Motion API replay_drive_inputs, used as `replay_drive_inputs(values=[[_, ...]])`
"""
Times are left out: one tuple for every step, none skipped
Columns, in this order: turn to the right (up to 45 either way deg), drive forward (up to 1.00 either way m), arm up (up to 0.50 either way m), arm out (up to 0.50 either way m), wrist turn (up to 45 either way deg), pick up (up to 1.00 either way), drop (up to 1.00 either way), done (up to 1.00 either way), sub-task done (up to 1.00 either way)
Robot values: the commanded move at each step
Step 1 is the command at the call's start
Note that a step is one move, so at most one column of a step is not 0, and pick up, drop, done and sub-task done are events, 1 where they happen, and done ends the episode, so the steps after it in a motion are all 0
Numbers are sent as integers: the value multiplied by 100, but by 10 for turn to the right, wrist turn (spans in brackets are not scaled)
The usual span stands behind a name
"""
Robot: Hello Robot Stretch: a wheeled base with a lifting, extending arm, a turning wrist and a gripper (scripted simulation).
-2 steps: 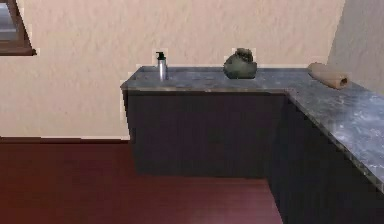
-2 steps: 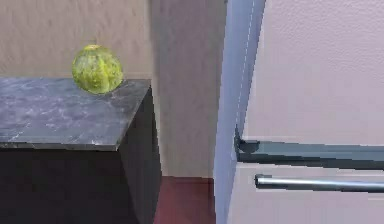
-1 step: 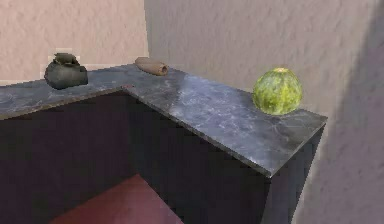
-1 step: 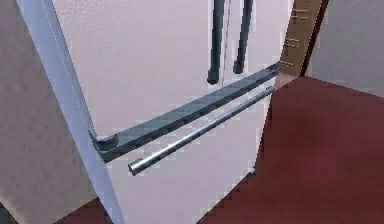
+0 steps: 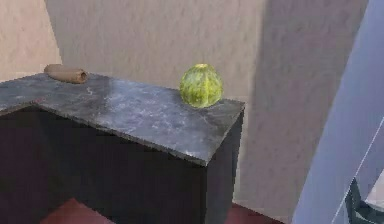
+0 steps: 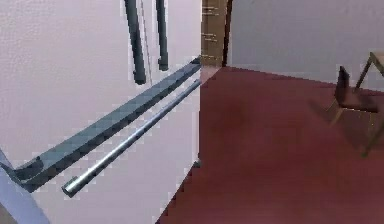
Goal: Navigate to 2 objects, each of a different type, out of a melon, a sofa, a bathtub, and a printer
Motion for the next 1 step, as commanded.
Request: replay_drive_inputs(values=[[0,0,0,0,0,0,0,100,0]])
